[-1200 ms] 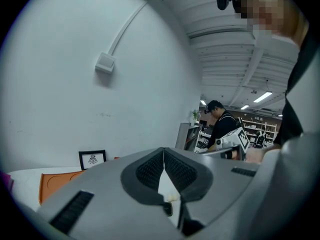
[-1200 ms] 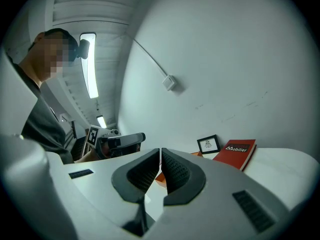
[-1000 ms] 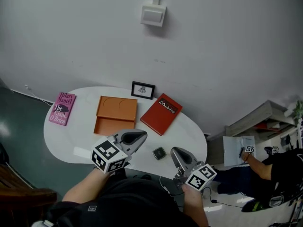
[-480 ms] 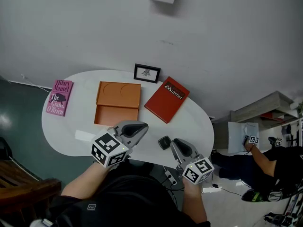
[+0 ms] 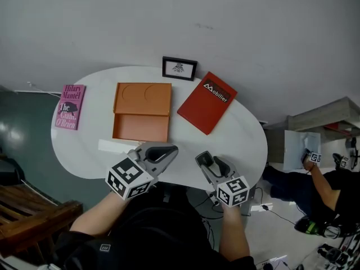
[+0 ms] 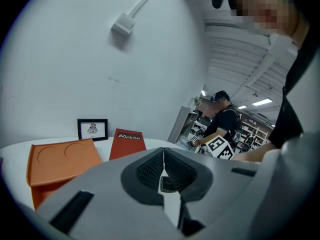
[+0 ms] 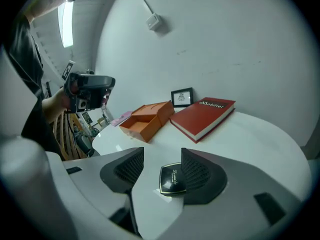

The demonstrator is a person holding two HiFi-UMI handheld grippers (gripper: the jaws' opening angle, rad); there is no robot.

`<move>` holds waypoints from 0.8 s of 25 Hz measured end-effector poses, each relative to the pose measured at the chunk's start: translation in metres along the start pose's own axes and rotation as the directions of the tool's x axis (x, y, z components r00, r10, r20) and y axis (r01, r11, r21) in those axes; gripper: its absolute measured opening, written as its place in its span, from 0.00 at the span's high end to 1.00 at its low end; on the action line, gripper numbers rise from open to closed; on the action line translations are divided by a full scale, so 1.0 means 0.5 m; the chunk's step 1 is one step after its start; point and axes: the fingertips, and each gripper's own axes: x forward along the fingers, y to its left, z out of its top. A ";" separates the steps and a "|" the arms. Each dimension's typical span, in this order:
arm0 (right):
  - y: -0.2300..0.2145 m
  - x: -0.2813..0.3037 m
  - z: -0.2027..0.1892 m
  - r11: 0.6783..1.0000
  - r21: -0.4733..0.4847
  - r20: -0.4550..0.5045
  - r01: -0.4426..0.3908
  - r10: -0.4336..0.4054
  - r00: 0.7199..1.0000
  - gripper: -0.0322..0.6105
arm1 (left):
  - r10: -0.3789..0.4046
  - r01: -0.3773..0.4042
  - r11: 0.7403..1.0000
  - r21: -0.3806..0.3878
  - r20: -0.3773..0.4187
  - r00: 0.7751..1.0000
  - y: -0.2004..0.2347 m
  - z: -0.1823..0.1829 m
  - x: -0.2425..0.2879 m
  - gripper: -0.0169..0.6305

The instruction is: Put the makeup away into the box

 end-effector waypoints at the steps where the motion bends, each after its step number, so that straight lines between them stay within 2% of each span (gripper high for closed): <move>1: -0.004 0.009 -0.014 1.000 -0.009 -0.023 0.003 -0.003 1.000 0.62 | -0.002 0.002 1.000 -0.003 -0.009 1.000 -0.002 -0.005 0.001 0.95; 6: -0.026 0.047 -0.065 0.998 -0.062 -0.109 0.030 -0.037 0.993 0.57 | -0.001 0.000 1.000 -0.011 -0.033 0.999 -0.009 -0.023 -0.001 0.95; 10: -0.034 0.071 -0.106 0.993 -0.110 -0.172 0.040 -0.059 0.983 0.56 | 0.030 -0.030 0.999 -0.017 -0.035 0.999 -0.009 -0.028 -0.020 0.95; 14: -0.038 0.089 -0.108 0.972 -0.229 -0.209 0.057 -0.106 0.972 0.56 | 0.062 -0.062 0.998 -0.018 -0.028 0.998 -0.006 -0.021 -0.037 0.95; 20: -0.047 0.098 -0.111 0.963 -0.268 -0.247 0.041 -0.110 0.963 0.56 | 0.099 -0.099 0.994 -0.042 -0.025 0.995 -0.005 -0.024 -0.053 0.95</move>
